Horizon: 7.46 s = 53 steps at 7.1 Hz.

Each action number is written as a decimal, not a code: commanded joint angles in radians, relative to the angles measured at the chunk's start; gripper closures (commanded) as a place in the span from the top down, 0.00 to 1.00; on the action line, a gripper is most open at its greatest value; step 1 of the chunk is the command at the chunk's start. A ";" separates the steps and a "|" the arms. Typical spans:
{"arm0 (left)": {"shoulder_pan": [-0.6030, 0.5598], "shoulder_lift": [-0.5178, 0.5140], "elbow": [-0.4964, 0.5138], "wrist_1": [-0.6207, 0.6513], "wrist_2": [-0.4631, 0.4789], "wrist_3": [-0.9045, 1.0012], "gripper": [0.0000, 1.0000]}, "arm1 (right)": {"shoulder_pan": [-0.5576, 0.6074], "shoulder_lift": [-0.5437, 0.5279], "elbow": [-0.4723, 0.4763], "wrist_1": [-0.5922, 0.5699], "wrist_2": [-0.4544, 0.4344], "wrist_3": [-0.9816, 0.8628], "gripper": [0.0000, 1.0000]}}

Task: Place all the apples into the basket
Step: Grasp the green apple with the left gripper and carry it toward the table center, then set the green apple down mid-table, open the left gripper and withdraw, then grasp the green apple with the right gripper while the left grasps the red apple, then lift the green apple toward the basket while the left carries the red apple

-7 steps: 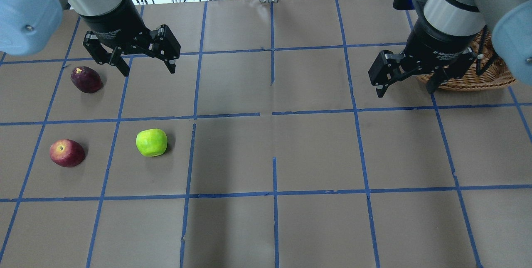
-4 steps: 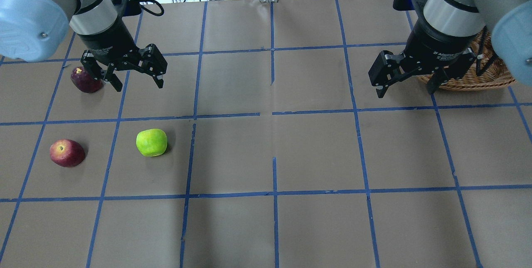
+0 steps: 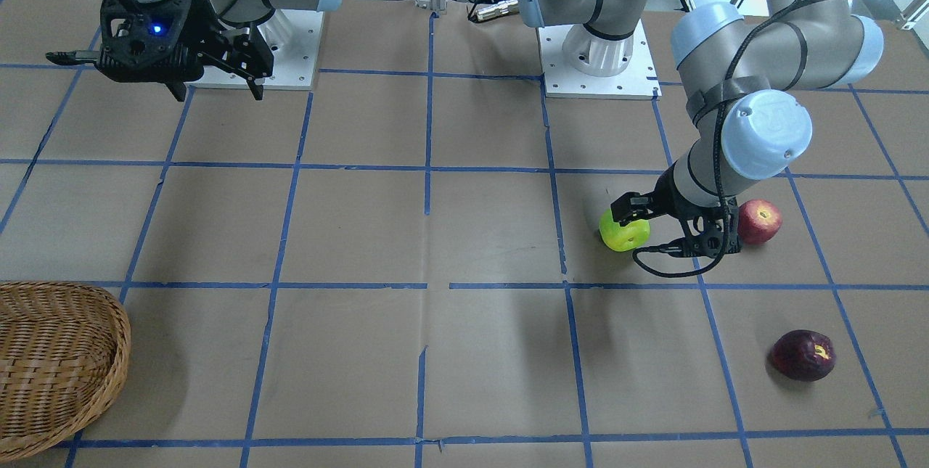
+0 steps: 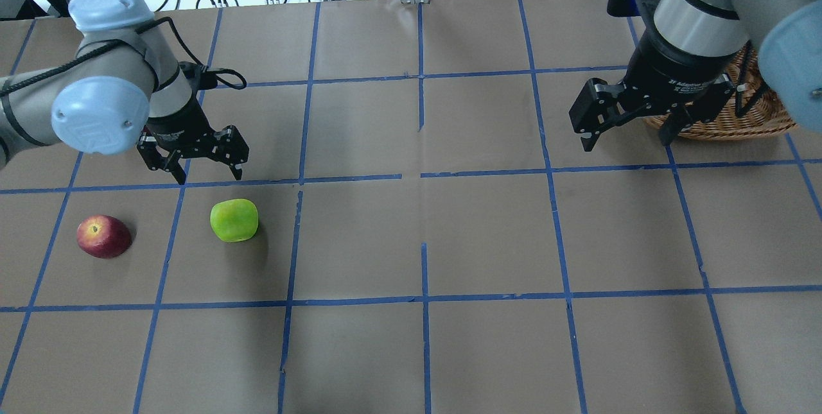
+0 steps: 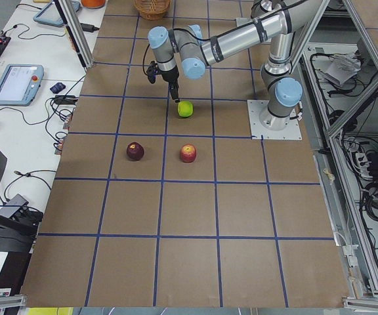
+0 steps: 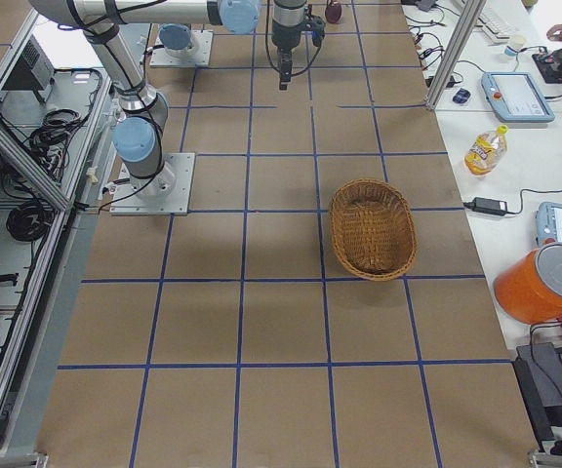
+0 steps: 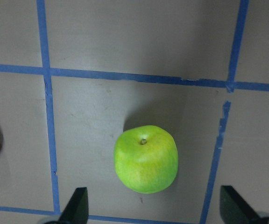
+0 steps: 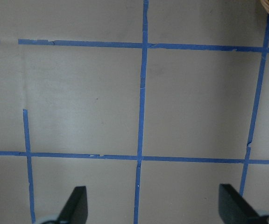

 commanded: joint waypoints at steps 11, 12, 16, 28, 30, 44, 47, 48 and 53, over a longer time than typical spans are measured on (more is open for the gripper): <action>-0.189 -0.104 0.086 0.131 -0.219 -0.319 0.40 | 0.000 0.002 0.002 0.003 0.000 0.011 1.00; -0.269 -0.146 0.132 0.145 -0.227 -0.508 0.40 | 0.000 0.005 0.002 0.002 0.000 0.012 1.00; -0.489 -0.305 0.189 0.314 -0.258 -0.733 0.49 | 0.000 0.008 0.002 -0.002 0.002 0.014 1.00; 0.015 -0.091 0.319 -0.247 0.001 0.260 1.00 | 0.216 0.297 0.057 -0.482 0.129 0.308 1.00; 0.146 -0.042 0.216 -0.208 0.014 0.487 0.98 | 0.294 0.368 0.055 -0.544 0.083 0.348 1.00; 0.434 -0.111 -0.115 0.314 0.137 0.841 0.15 | 0.371 0.621 0.052 -0.819 0.117 0.293 1.00; 0.298 -0.077 -0.057 0.282 0.118 0.650 0.14 | 0.370 0.612 0.048 -0.818 0.114 0.290 0.00; 0.238 -0.074 0.006 0.231 0.073 0.552 0.14 | 0.359 0.568 0.040 -0.792 0.109 0.279 0.00; -0.180 -0.124 0.198 0.090 -0.026 -0.187 0.15 | -0.042 0.240 -0.009 -0.234 0.038 -0.094 0.00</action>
